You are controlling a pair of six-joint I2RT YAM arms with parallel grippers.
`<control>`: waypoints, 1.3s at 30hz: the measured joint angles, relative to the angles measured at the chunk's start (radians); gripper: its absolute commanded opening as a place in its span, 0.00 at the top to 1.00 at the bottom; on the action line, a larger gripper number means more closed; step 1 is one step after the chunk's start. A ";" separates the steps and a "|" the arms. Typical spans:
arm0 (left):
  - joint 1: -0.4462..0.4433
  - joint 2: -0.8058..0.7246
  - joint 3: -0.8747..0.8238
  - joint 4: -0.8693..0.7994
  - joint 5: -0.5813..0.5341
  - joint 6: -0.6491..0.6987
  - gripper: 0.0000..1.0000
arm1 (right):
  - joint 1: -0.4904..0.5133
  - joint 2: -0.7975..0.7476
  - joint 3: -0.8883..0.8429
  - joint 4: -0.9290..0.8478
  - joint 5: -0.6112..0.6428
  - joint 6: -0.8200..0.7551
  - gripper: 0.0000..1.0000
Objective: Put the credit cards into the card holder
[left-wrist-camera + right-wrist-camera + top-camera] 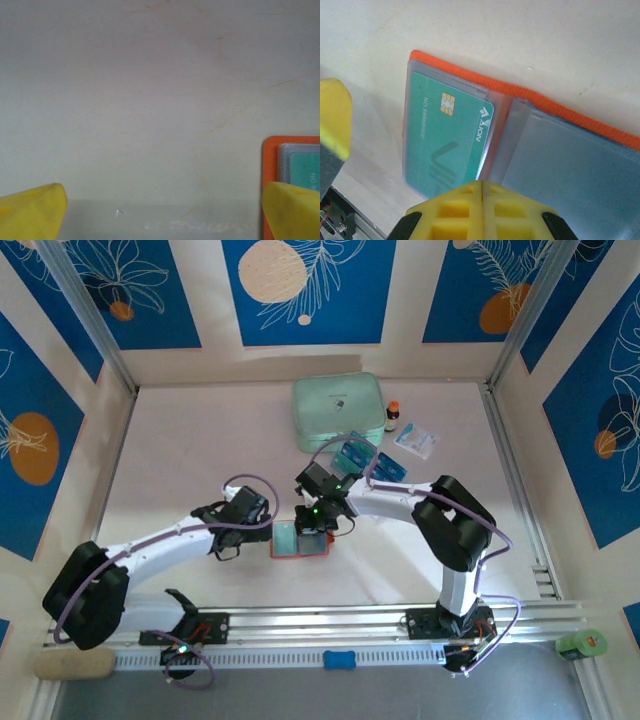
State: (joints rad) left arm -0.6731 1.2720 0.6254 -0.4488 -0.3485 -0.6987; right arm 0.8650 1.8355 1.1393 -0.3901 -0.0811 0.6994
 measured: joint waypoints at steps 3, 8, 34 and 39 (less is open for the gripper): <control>0.001 0.021 -0.007 0.005 0.002 0.000 0.00 | 0.006 0.000 0.000 0.003 0.000 0.004 1.00; 0.001 0.061 -0.018 0.018 0.008 -0.001 0.00 | 0.008 0.001 0.000 0.005 0.000 0.008 1.00; 0.002 0.104 -0.025 0.060 0.026 -0.003 0.00 | 0.019 0.060 0.024 0.030 -0.023 0.014 1.00; 0.002 0.099 -0.025 0.059 0.026 -0.003 0.00 | 0.019 0.059 0.024 0.029 -0.023 0.014 1.00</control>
State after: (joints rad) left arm -0.6712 1.3712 0.6006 -0.3901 -0.3229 -0.7013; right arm 0.8845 1.8946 1.1633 -0.3614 -0.1040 0.7136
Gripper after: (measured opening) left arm 0.997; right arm 0.054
